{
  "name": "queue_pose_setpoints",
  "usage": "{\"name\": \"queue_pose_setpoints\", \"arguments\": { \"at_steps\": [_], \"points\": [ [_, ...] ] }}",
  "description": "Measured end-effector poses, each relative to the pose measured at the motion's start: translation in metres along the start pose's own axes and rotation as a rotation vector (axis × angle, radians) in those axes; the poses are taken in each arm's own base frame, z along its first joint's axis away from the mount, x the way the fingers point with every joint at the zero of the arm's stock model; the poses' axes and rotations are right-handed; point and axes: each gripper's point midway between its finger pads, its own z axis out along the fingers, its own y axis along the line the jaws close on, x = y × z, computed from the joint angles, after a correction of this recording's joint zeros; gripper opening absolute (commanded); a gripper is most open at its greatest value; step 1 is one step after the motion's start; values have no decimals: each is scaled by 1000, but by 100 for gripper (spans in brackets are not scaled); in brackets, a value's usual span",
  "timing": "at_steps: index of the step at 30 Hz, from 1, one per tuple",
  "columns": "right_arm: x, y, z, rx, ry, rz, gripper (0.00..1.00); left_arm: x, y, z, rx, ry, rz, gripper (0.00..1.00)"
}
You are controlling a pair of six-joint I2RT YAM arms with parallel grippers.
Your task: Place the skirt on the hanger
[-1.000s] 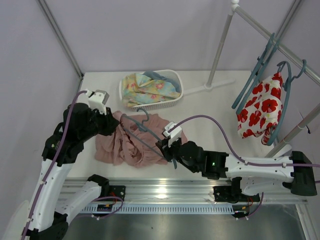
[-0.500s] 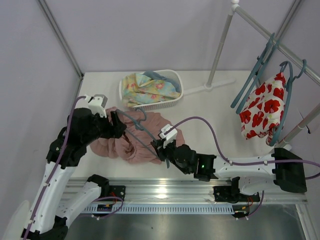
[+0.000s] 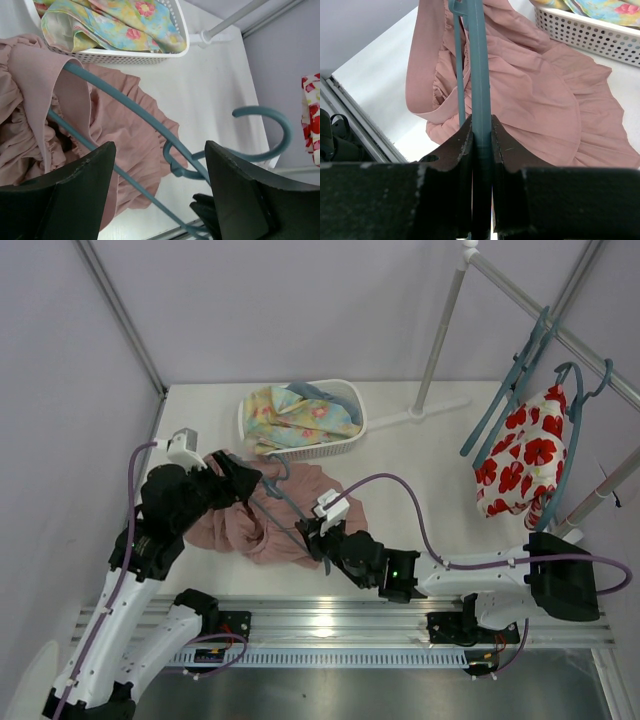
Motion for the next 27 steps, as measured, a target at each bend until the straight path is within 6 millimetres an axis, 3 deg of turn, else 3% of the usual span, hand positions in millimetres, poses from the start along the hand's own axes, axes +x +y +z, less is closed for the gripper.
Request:
{"name": "queue_pose_setpoints", "arguments": {
  "at_steps": [16, 27],
  "points": [
    [10, 8, 9, 18, -21, 18, 0, -2, 12, 35, -44, -90, -226, 70],
    [10, 16, 22, 52, -31, -6, 0, 10, 19, 57, -49, -74, -292, 50]
  ]
}}
